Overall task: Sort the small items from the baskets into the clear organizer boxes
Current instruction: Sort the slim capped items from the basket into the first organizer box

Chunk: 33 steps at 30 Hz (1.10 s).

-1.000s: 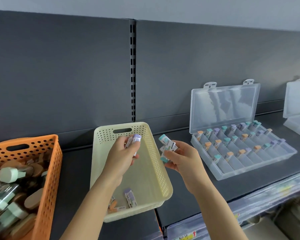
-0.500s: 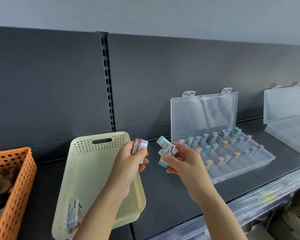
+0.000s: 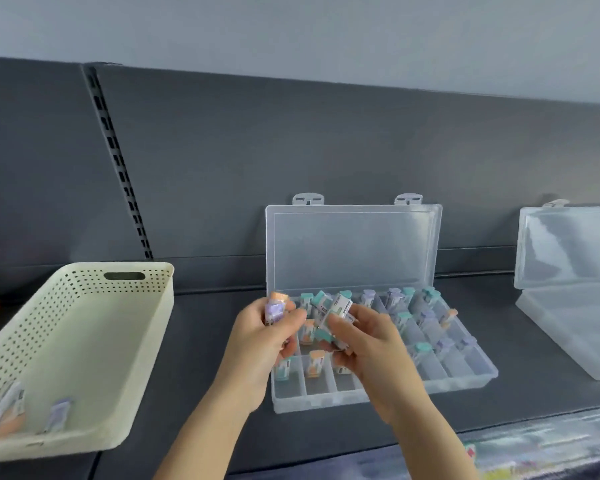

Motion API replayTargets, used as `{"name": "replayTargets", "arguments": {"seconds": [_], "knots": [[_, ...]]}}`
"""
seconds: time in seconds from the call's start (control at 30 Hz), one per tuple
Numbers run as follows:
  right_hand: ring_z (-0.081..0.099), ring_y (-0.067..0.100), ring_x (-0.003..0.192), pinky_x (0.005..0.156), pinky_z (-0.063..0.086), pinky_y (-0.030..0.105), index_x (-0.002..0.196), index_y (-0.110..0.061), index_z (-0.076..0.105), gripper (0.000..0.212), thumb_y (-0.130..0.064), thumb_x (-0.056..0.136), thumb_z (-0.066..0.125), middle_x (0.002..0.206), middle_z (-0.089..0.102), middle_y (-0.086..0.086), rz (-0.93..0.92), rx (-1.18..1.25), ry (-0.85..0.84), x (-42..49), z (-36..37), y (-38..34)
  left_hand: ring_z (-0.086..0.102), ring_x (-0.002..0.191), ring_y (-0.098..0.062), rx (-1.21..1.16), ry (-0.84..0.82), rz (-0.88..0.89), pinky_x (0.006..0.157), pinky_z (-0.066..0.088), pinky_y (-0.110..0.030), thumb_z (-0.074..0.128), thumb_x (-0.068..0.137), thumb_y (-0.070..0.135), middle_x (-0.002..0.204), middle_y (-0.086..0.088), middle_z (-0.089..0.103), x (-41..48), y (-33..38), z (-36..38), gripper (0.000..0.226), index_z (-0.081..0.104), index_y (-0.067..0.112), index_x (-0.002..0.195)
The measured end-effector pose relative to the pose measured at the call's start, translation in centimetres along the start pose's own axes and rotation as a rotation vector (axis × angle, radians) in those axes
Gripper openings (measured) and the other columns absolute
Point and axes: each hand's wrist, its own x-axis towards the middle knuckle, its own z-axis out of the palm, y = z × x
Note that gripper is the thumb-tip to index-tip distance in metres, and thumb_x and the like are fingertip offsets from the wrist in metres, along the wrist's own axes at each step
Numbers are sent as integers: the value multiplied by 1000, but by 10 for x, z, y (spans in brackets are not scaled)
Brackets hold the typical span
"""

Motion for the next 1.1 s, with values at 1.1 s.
{"name": "replayTargets", "arguments": {"seconds": [1.1], "knots": [[43,11,52,46,30,22,86,2,60,25,-21,93,55,64,53,5,61,-79,272,17,-76,-5,38,51,-11,68,-44,-37,53,41,-24,69,85,20,53,5,45,22,-26,49,15,65,11,96]]}}
